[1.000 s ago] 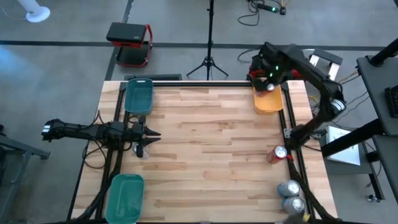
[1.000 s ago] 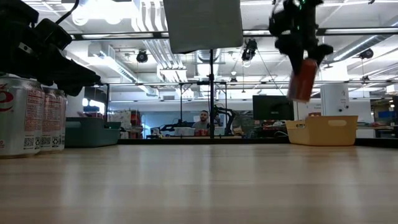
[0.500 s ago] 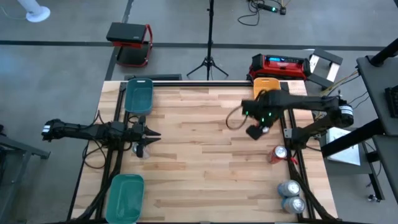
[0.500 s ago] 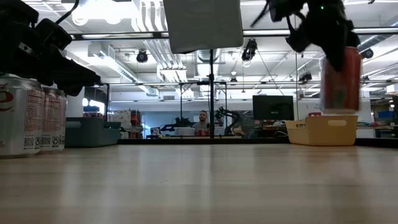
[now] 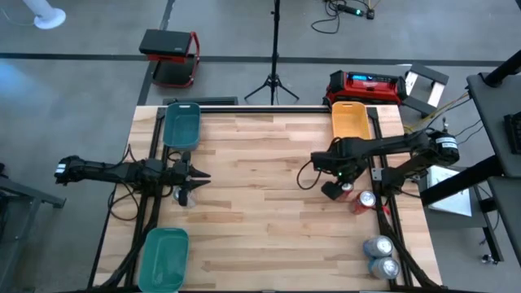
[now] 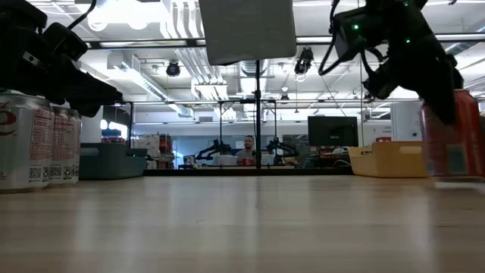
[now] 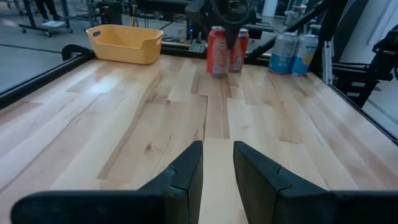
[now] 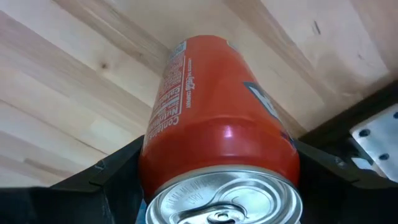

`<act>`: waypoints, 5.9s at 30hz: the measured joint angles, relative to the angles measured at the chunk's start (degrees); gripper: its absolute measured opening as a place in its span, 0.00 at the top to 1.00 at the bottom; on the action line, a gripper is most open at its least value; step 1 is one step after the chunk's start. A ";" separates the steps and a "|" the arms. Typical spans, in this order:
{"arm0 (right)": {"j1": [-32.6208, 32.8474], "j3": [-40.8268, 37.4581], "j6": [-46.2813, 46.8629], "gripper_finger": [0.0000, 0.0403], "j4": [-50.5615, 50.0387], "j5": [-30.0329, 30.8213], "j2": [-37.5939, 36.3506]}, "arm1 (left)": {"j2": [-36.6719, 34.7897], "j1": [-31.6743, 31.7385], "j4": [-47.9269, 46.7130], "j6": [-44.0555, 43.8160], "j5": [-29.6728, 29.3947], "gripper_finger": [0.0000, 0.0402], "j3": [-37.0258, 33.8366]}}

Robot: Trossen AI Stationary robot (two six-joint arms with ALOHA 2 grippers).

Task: Sort soda cans
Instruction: Put the top orange soda can into the yellow bin, then move the yellow bin from the top right to the center of the table, then move the green bin from the bottom left to the center of the table

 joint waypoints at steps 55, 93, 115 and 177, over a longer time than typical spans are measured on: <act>-36.12 7.96 -28.46 0.46 9.00 18.57 17.37 | 0.02 0.01 0.00 0.00 0.00 0.82 0.00; 2.30 36.30 -6.23 0.97 3.19 12.90 23.14 | 0.08 -0.01 11.51 -1.94 0.04 0.82 0.00; 15.19 40.63 10.12 0.97 4.13 11.01 38.13 | 18.36 -7.92 -41.45 -16.53 -0.75 0.76 43.62; 28.28 43.89 -9.94 0.23 41.31 46.65 36.37 | 59.21 -55.33 -58.00 -62.07 11.04 0.55 41.74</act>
